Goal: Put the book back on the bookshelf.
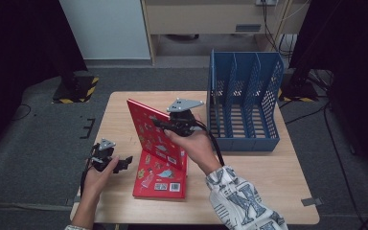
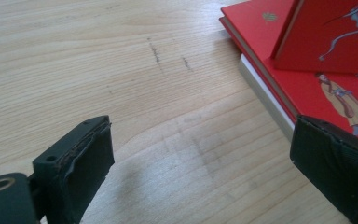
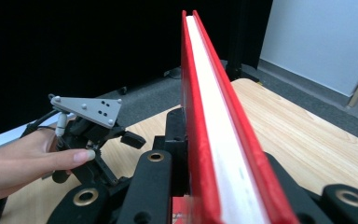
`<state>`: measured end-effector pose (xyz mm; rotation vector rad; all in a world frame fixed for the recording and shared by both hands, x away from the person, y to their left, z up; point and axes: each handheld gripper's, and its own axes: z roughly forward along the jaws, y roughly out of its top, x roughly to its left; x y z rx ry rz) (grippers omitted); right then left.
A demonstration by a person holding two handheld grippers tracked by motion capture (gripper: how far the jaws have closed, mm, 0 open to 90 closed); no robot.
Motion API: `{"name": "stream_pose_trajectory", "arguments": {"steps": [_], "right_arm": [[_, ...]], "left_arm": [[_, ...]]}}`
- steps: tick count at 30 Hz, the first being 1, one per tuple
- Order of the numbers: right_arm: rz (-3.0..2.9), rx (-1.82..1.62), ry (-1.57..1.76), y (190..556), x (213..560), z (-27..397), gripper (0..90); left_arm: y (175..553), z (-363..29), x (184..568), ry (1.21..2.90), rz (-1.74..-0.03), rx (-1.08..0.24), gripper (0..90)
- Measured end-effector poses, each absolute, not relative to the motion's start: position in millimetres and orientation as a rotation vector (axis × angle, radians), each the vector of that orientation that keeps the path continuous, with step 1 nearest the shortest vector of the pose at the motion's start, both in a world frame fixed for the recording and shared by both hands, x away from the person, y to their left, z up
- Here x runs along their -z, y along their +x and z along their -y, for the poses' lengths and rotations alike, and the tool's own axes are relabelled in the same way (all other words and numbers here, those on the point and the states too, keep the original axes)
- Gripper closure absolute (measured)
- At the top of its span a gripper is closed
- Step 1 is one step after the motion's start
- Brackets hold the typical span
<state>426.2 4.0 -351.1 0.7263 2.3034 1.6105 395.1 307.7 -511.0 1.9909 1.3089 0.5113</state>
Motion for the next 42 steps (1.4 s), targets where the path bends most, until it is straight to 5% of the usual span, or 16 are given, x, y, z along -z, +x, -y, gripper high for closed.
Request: {"name": "stream_pose_trajectory", "arguments": {"steps": [42], "right_arm": [[-2.189,-1.59,0.802,404.7,342.1,54.9,79.3]], "left_arm": [[400.6,-314.7,527.4,2.015,-1.388,-0.505,4.9]]}}
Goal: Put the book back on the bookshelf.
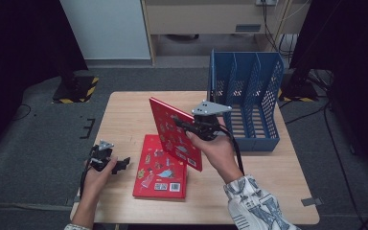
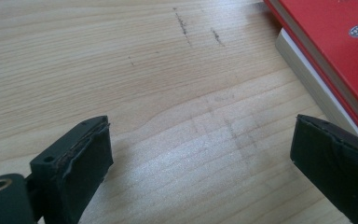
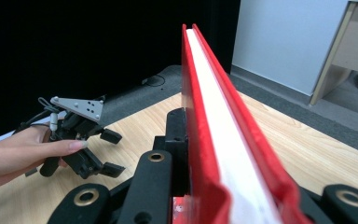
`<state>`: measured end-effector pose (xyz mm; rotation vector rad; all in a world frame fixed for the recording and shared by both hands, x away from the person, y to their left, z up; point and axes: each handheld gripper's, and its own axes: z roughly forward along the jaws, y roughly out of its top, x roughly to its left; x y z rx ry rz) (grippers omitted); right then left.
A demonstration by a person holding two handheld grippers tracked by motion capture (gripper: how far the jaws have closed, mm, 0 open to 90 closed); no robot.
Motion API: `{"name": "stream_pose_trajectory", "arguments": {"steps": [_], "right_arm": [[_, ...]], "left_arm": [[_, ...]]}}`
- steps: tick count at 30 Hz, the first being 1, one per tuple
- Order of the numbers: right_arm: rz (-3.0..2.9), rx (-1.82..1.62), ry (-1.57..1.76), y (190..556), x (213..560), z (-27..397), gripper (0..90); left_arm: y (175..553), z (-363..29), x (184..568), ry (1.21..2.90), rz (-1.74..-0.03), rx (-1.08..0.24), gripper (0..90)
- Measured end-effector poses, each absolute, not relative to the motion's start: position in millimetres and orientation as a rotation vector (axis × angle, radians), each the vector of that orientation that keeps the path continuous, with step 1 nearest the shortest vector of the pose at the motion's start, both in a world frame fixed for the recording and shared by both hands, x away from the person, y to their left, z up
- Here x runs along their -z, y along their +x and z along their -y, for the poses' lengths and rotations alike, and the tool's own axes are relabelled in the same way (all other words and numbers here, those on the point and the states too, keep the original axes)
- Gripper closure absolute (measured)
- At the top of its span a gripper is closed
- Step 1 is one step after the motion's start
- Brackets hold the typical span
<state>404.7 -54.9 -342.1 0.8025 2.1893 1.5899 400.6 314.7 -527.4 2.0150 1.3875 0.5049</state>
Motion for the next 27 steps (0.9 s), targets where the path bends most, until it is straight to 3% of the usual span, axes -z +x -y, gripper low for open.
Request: {"name": "stream_pose_trajectory", "arguments": {"steps": [27], "right_arm": [[-2.16,-1.597,0.832,379.9,344.8,99.7,79.2]], "left_arm": [[398.6,-311.7,535.9,2.042,-1.366,-0.55,0.0]]}}
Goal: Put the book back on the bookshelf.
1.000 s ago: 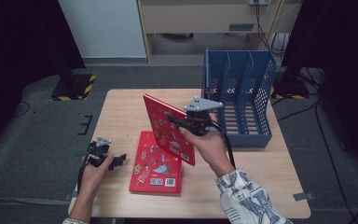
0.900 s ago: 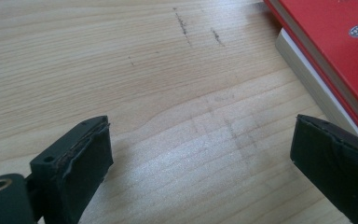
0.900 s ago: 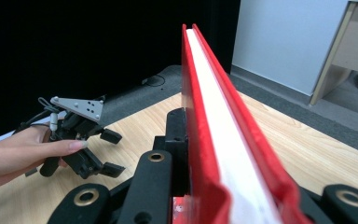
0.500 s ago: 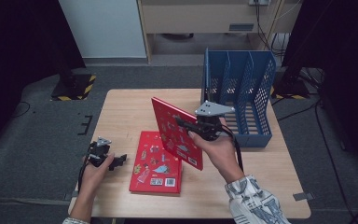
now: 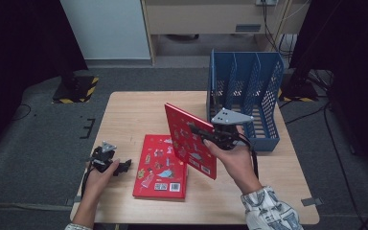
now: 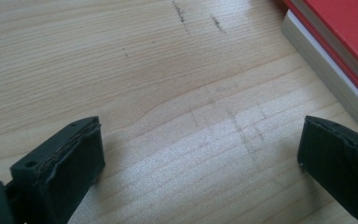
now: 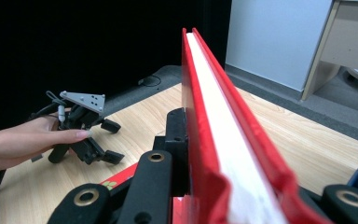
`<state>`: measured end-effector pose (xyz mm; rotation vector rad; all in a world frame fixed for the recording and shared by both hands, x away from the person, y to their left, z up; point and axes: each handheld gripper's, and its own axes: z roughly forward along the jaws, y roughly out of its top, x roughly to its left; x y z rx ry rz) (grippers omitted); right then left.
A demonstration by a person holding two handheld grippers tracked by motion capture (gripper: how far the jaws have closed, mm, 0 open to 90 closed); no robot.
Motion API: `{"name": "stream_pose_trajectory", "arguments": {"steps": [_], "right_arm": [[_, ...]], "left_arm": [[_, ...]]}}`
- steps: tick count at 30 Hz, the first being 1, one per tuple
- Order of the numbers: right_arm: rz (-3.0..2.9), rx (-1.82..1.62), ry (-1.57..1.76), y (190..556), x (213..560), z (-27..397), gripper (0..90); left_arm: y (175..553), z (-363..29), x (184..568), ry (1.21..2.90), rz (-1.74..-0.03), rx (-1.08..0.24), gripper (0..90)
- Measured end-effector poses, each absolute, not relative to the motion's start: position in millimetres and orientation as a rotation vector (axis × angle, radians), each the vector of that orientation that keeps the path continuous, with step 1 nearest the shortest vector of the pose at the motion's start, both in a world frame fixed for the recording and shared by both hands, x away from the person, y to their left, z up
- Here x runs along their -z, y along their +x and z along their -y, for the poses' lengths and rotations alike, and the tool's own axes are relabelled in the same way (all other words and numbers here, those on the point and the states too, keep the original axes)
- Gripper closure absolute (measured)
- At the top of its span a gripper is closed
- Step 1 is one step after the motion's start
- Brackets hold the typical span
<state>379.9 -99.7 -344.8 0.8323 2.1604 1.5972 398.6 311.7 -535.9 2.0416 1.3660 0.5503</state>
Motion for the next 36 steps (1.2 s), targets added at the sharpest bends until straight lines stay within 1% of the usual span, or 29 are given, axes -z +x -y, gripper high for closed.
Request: {"name": "stream_pose_trajectory", "arguments": {"steps": [36], "right_arm": [[-2.103,-1.57,0.922,356.4,347.4,167.7,79.2]], "left_arm": [[398.3,-312.0,536.5,2.038,-1.359,-0.555,0.0]]}}
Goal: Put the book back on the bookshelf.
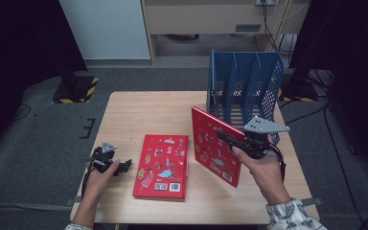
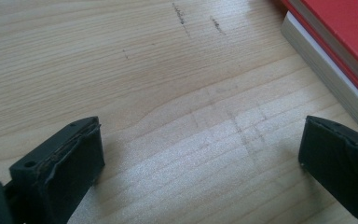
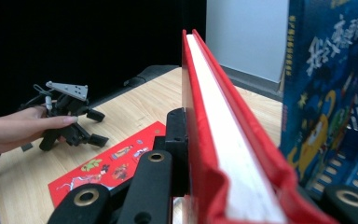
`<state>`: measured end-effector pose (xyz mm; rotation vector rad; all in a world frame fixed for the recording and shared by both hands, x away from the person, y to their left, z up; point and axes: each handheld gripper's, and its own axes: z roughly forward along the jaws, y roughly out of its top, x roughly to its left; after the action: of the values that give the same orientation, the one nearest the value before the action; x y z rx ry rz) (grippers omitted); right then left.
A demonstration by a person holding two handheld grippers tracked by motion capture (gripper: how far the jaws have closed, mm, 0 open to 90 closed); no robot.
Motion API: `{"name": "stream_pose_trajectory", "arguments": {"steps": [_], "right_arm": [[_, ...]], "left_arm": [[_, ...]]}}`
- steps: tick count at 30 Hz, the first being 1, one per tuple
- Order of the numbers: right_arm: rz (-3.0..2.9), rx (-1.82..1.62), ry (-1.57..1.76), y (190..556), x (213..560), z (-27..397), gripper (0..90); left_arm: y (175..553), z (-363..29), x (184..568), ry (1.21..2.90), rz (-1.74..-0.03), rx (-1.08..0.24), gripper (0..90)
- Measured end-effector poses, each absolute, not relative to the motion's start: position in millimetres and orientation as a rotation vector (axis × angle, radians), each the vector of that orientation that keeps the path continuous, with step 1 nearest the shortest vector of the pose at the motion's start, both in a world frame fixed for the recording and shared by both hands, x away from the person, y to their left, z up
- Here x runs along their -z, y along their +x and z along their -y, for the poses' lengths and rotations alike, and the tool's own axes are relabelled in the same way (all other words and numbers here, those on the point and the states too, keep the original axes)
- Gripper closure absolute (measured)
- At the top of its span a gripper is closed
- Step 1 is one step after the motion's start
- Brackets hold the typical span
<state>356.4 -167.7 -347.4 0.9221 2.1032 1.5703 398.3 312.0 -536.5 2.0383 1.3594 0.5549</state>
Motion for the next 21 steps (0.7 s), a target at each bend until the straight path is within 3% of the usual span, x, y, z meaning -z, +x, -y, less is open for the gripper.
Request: {"name": "stream_pose_trajectory", "arguments": {"steps": [10,21], "right_arm": [[-2.087,-1.558,0.954,349.4,350.8,185.0,79.2],[-2.049,-1.587,0.99,339.3,320.2,193.9,79.3]], "left_arm": [[398.3,-312.0,536.5,2.039,-1.359,-0.555,0.0],[398.2,-311.9,536.5,2.038,-1.36,-0.556,0.0]]}}
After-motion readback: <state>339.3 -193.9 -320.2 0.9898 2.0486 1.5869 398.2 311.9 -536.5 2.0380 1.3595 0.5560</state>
